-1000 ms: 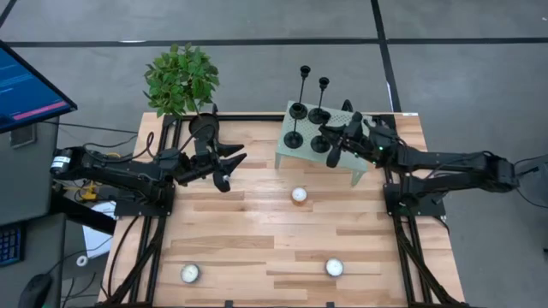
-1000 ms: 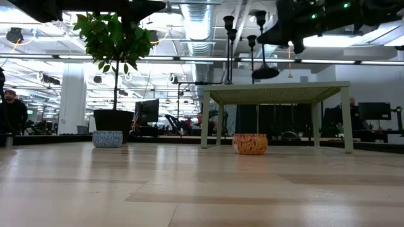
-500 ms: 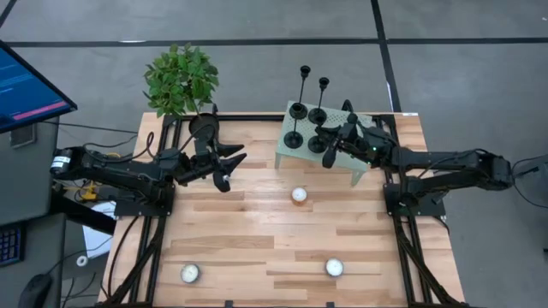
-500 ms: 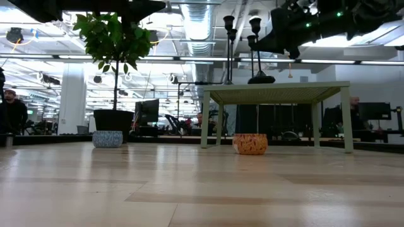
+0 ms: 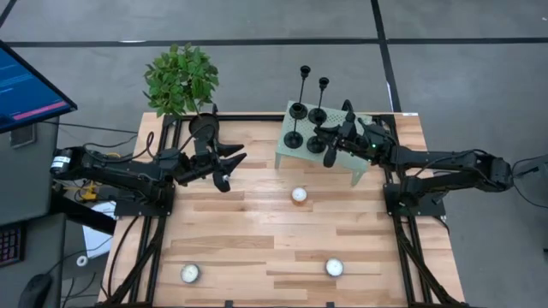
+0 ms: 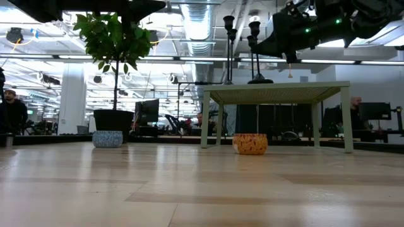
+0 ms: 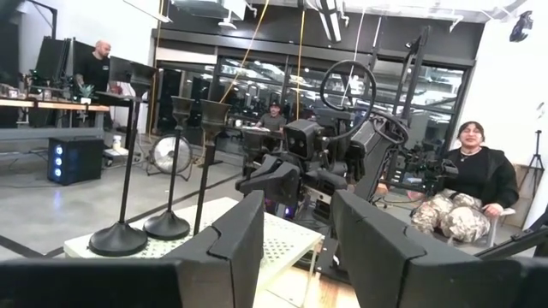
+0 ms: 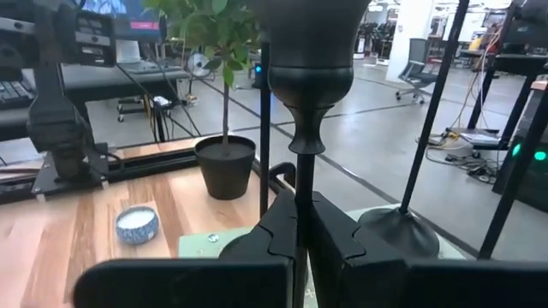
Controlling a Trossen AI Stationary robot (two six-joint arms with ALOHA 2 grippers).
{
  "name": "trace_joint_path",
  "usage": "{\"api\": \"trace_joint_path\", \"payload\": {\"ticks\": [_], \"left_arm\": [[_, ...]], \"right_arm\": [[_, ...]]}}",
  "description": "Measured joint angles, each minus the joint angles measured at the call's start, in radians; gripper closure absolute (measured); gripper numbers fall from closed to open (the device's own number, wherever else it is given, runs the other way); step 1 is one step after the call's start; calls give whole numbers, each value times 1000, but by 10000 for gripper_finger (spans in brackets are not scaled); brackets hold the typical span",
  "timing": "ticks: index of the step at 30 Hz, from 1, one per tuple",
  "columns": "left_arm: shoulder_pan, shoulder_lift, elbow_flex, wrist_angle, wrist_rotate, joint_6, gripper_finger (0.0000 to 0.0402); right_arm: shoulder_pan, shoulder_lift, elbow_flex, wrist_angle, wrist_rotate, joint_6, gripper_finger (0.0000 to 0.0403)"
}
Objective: Pick & Place candle stick holders
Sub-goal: Put the candle holder on the shelf aligned with the other candle holder to the right
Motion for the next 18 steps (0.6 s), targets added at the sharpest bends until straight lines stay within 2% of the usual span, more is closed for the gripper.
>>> {"api": "trace_joint_path", "payload": {"ticks": [14,18], "left_arm": [[0,0,0,9,0,0,259],[0,0,0,10,0,0,259]], "right_arm": [[-67,0,-1,33,-135,-10,403],[-63,0,-60,109,-134,14,403]]}}
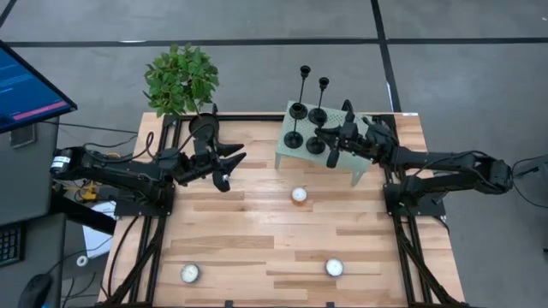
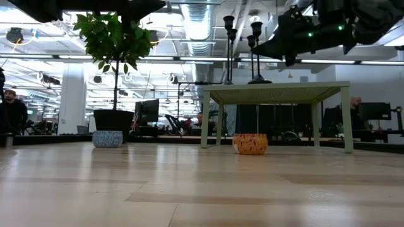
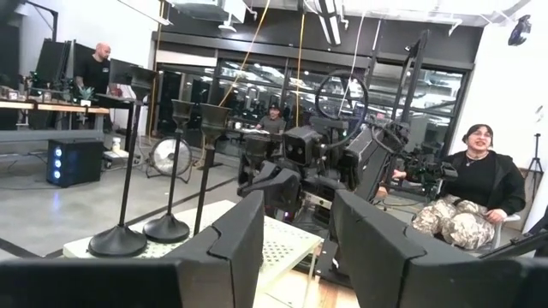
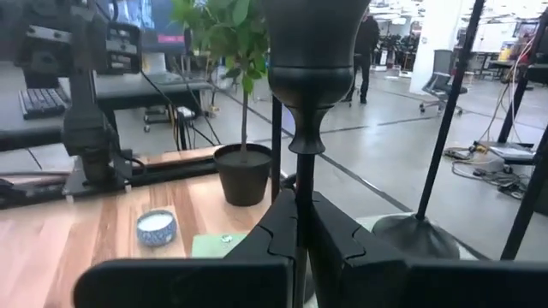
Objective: Pick & Place candle stick holders
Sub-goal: Put the candle holder on the shelf aligned with the other candle holder to the right
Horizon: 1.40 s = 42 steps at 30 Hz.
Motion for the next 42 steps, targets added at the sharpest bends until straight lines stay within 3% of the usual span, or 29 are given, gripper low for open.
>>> {"api": "trace_joint_path", "payload": {"ticks": [4,42], "left_arm": [[0,0,0,0,0,0,259],[0,0,0,3,-4,3,259]], "right_arm": [[0,-3,-41,107,3,19,403],[-2,1,-27,42,8,-27,384]]}}
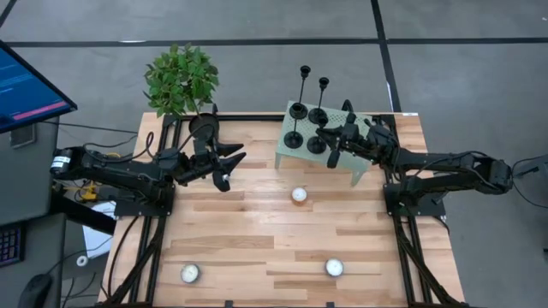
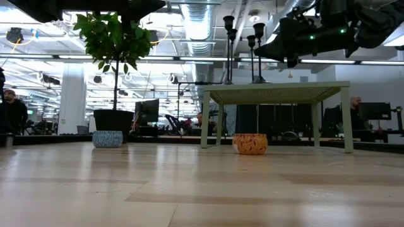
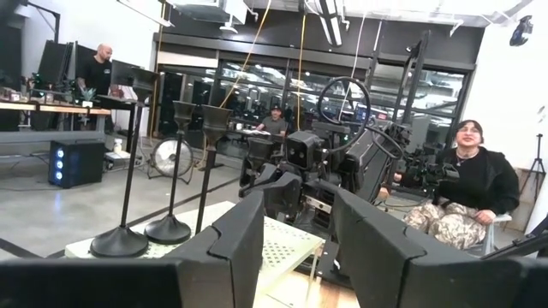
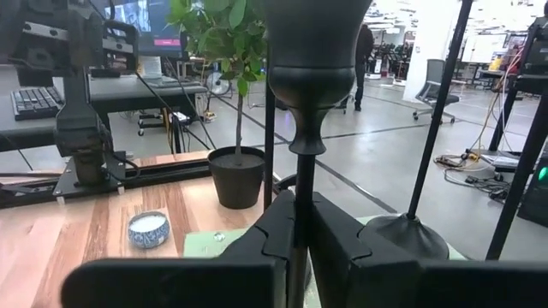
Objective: Pick & Place candle stick holders
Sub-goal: Put the candle holder on the shelf aligned with the other candle holder to the right
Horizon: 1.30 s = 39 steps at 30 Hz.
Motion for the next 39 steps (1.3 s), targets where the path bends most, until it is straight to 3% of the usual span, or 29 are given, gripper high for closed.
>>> {"api": "trace_joint_path", "payload": {"ticks": [39], "left_arm": [[0,0,0,3,0,-3,259]], "right_arm": [[0,-1,4,-2,0,4,387]]}}
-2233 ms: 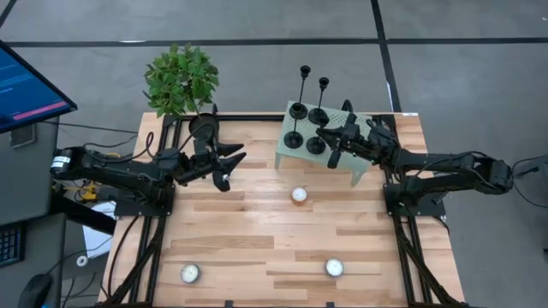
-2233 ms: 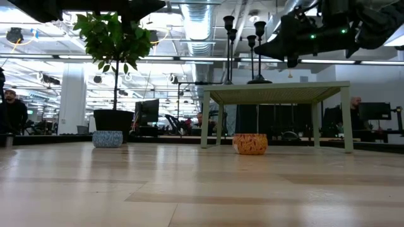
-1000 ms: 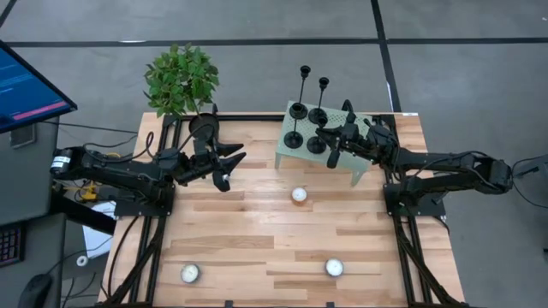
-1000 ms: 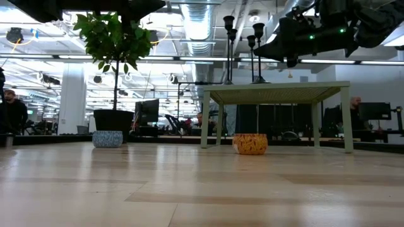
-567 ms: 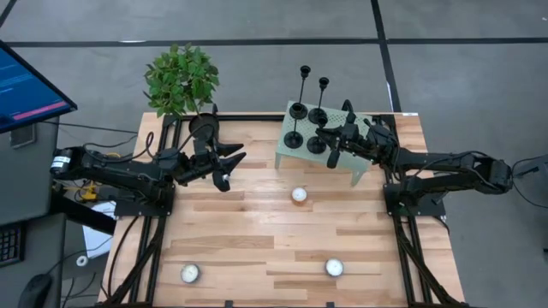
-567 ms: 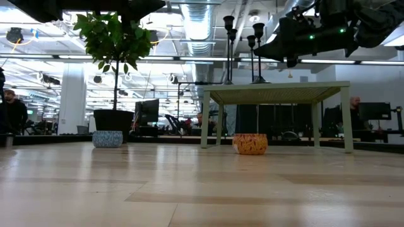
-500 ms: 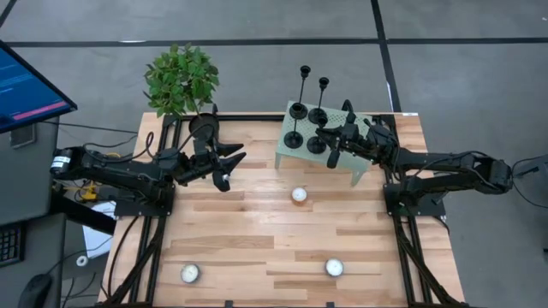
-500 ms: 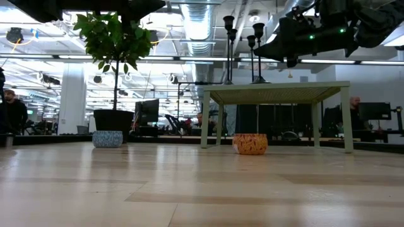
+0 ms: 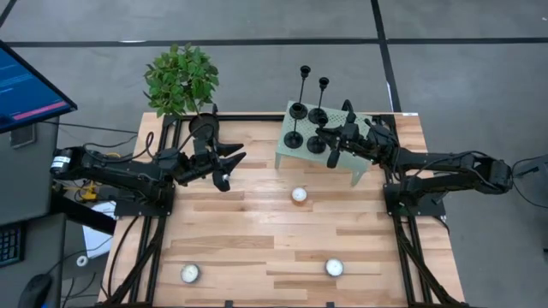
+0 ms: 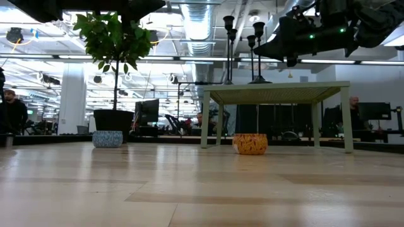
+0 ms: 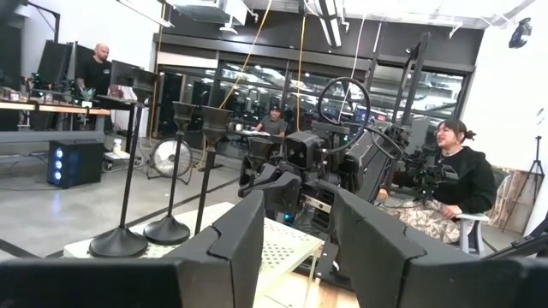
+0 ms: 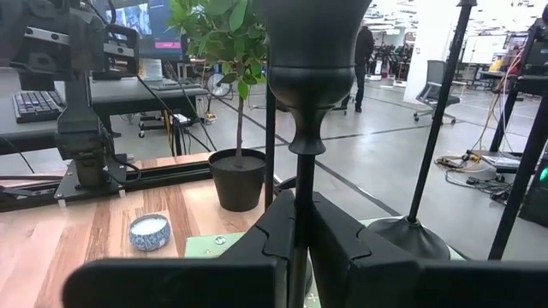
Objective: Pick & Place candle stick holders
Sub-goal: Put the candle holder on the shelf aligned with the other candle holder to the right
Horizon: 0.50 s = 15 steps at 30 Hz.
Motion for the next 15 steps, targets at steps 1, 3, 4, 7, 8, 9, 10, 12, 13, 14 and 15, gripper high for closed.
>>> {"api": "trace_joint_path", "payload": {"ticks": [1,3,4,7,8,9,10,12,13,14,15], "left_arm": [[0,0,0,0,0,0,259],[0,0,0,0,0,0,259],[0,0,0,0,0,0,259],[0,0,0,0,0,0,259],[0,0,0,0,0,0,259],[0,0,0,0,0,0,259],[0,0,0,0,0,0,259],[0,0,0,0,0,0,259],[0,0,0,0,0,0,259],[0,0,0,0,0,0,259],[0,0,0,0,0,0,259]], "right_arm": [[0,0,0,0,0,0,388],[0,0,0,7,0,0,390],[0,0,0,9,0,0,390],[0,0,0,9,0,0,389],[0,0,0,10,0,0,388],[0,0,0,9,0,0,387],[0,0,0,9,0,5,387],[0,0,0,10,0,7,387],[0,0,0,9,0,8,388],[0,0,0,9,0,8,389],[0,0,0,9,0,8,389]]}}
